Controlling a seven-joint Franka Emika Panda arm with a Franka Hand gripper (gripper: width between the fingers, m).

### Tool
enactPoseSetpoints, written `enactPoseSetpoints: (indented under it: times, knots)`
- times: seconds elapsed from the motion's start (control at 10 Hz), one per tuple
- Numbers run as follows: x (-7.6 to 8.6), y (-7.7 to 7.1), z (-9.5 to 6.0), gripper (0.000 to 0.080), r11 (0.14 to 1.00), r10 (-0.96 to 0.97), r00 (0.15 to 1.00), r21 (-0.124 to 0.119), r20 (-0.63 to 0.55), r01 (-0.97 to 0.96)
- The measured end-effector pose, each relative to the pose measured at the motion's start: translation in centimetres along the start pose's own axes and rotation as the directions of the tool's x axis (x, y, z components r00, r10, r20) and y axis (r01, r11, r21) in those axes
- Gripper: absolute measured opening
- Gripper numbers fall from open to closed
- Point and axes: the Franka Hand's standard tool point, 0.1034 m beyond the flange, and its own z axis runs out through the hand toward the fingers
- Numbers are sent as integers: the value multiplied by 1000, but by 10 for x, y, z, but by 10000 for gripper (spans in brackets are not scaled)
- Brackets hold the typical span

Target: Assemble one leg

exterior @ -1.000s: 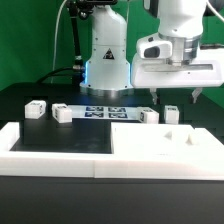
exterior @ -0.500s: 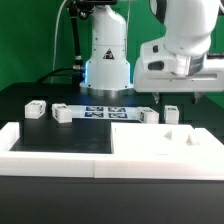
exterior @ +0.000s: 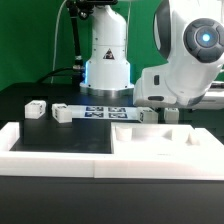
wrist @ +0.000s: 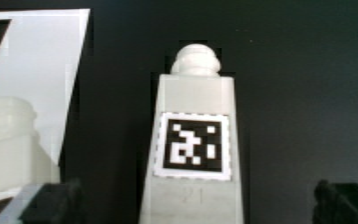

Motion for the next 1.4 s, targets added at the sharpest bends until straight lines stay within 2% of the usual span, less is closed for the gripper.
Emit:
enactPoseSetpoints:
  times: [0.3,0.9,1.1,1.2,1.3,1.4]
  knots:
    - [-1,-3,2,649,1000,-5,1000,-4,0,5]
    - [4,0,16,649,1000,-4,1000,-4,-22,4]
    - [4,0,16,389,1000,-4,1000,-4,-23,4]
    - [4,0,16,389,1000,-4,1000,-4,-23,4]
    - [4,0,16,289,1000,-4,1000,-4,-22,4]
    - [4,0,16,289,1000,-4,1000,-4,-22,4]
